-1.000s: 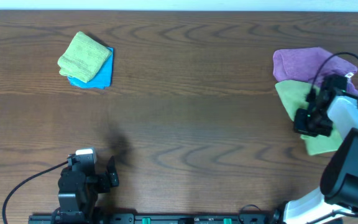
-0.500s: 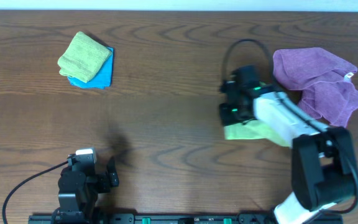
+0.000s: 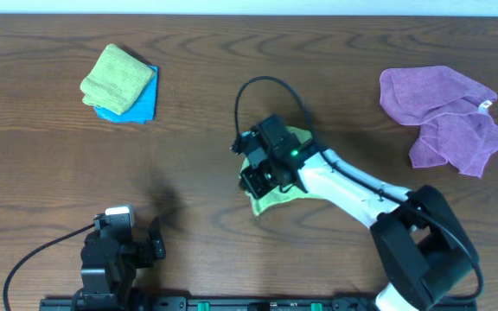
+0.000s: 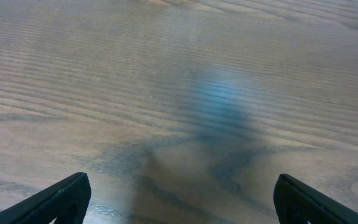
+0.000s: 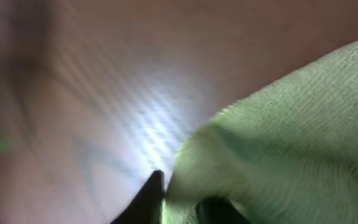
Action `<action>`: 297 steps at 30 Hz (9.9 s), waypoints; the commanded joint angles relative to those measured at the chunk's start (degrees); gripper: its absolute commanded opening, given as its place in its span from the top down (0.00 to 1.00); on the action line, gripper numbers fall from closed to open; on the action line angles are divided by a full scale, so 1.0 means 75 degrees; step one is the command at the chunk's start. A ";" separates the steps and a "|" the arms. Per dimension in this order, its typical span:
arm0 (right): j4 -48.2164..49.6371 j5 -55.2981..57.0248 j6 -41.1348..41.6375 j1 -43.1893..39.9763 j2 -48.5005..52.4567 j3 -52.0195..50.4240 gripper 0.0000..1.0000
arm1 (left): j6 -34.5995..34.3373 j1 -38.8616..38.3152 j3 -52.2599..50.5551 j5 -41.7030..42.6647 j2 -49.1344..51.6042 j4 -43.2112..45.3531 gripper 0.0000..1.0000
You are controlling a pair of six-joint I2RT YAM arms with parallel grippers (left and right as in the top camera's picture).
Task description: Fold the cloth
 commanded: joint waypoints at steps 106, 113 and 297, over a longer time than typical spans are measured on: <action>-0.3899 0.3107 0.1419 -0.3719 -0.0743 0.1743 0.46 | 0.0160 -0.0029 -0.0038 -0.0137 -0.0050 -0.0093 0.05; -0.3139 0.2632 0.1043 -0.3783 -0.0743 0.0664 0.46 | 0.0160 -0.0029 -0.0038 -0.0137 -0.0050 -0.0093 0.05; 0.0836 0.1827 -0.1343 -0.1303 0.0647 0.2229 0.99 | 0.0160 -0.0029 -0.0038 -0.0137 -0.0050 -0.0093 0.05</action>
